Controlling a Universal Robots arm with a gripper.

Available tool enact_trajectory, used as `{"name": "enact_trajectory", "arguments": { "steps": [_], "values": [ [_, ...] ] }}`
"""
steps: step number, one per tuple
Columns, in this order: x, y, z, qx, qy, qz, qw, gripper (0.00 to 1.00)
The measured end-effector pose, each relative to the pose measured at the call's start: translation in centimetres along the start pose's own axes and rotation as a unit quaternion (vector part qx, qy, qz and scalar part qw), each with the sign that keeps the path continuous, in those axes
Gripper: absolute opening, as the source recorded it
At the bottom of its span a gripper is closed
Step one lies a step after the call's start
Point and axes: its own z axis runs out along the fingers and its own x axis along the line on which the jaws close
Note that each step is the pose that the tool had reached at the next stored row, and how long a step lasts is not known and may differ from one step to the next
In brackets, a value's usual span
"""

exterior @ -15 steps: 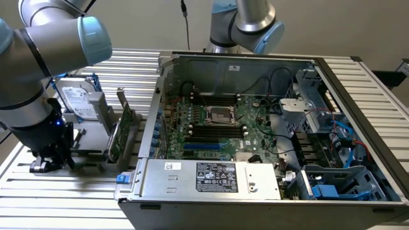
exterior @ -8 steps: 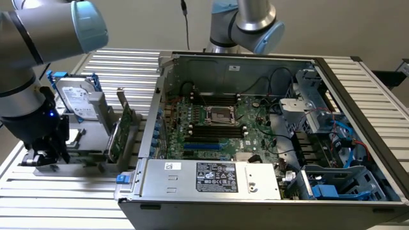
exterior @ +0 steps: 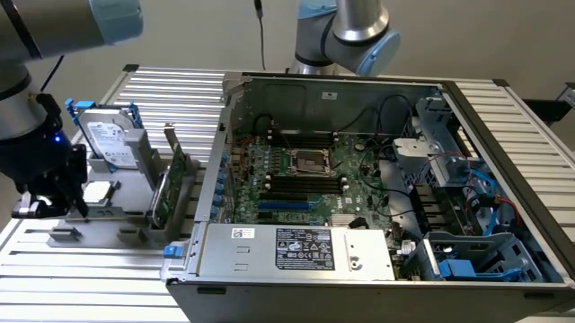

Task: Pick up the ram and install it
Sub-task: 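Pick up the ram and move it above insertion slot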

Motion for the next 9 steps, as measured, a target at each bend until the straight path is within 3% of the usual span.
{"name": "enact_trajectory", "arguments": {
  "steps": [5,9],
  "values": [
    [0.0,-0.20,-2.30,0.0000,0.0001,0.000,1.0000,0.15],
    [0.0,-1.17,-3.73,-0.0001,0.0001,0.000,1.0000,0.15]
  ]
}}
